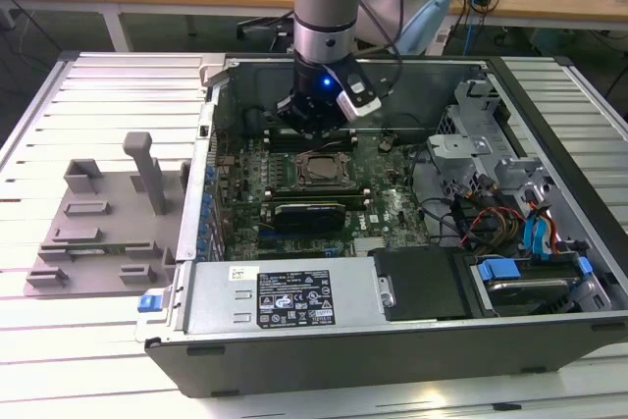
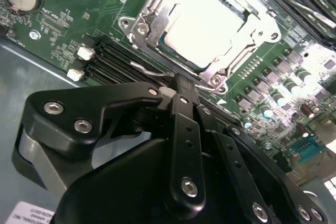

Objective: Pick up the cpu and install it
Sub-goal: 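Install the first cpu locking lever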

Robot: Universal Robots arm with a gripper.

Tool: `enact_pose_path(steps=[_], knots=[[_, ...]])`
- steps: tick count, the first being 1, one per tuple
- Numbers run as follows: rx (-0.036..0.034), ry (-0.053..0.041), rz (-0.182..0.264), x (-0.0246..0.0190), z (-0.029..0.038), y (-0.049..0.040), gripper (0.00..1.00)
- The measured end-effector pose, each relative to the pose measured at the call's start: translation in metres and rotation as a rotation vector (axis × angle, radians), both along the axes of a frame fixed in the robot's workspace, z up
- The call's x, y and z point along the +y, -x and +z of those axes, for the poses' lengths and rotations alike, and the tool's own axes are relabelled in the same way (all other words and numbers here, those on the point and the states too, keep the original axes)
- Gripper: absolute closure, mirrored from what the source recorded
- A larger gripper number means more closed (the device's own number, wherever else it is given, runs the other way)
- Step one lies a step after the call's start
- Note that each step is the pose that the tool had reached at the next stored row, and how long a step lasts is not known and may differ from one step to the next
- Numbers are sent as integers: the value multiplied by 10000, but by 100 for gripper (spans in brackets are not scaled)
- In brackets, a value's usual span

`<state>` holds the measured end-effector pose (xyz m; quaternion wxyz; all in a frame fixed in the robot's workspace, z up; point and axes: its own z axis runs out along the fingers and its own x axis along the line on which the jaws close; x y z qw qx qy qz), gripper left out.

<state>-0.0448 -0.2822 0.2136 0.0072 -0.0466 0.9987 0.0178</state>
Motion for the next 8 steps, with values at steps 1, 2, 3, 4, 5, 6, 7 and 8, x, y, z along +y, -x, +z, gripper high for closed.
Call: enact_pose_path(steps=[1, 2, 3, 4, 5, 6, 7, 8], knots=[[4, 0, -1, 0, -5, -12, 89], [10, 2, 0, 0, -14, -43, 89], [13, 1, 0, 0, -20, -67, 89], [17, 1, 1, 0, -24, -83, 89], [21, 1, 0, 0, -32, -105, 89], [25, 1, -1, 0, -38, -122, 89], [29, 1, 0, 0, -45, -142, 89], [32, 1, 0, 0, -51, -157, 89]])
